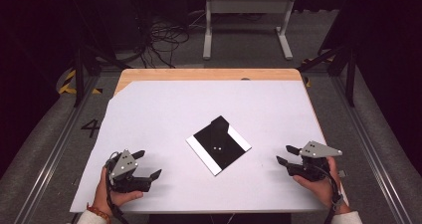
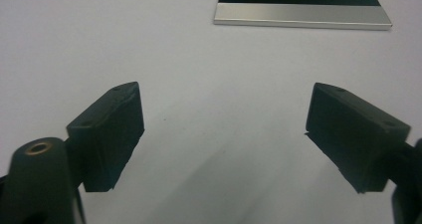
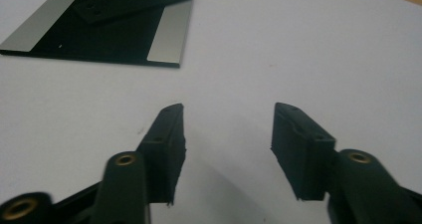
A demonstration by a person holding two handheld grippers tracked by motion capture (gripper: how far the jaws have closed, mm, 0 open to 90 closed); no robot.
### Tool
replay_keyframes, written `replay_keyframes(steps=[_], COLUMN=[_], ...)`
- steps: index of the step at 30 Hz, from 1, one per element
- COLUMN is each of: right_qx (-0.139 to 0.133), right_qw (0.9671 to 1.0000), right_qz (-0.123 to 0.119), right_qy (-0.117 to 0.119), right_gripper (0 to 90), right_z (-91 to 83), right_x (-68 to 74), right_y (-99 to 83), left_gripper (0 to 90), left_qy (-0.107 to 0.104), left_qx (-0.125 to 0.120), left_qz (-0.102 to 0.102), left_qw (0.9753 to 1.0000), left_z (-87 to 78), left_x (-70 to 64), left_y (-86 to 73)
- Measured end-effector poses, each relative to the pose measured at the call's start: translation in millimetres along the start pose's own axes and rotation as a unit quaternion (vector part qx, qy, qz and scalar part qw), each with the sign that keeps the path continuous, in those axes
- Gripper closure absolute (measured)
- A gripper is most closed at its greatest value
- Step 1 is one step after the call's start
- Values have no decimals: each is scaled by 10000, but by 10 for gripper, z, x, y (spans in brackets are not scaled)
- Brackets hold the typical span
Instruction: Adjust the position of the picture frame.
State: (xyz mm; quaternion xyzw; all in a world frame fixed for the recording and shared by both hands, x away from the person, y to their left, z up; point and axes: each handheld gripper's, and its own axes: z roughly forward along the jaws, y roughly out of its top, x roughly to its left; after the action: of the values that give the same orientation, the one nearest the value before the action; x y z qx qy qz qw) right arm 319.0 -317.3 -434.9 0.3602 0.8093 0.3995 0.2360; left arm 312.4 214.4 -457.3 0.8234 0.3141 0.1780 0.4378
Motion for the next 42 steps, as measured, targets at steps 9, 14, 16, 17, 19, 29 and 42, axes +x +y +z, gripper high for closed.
replay_keyframes(steps=[9,14,16,17,19,29,42], right_qx=[64,82,27,31,20,138,491], right_qw=[9999,9999,9999,9999,9999,9997,9983], right_qz=[110,55,69,76,82,104,112], right_qy=[81,100,126,107,111,185,280], right_gripper=[699,771,810,828,858,900,900], right_z=[81,138,164,190,237,582,962], right_x=[-48,-28,-25,-20,-11,36,169], right_y=[-24,25,66,92,134,359,489], left_gripper=[283,557,687,743,828,875,868], left_qy=[-129,-145,-240,-248,-271,-472,-547], left_qx=[231,302,339,354,393,659,734], left_qz=[301,362,334,342,332,398,387], left_qw=[9992,9988,9986,9985,9983,9959,9950], left_z=[126,153,190,207,256,677,1032], left_x=[-99,-89,-74,-67,-56,-52,-57], left_y=[56,100,129,145,172,367,588])
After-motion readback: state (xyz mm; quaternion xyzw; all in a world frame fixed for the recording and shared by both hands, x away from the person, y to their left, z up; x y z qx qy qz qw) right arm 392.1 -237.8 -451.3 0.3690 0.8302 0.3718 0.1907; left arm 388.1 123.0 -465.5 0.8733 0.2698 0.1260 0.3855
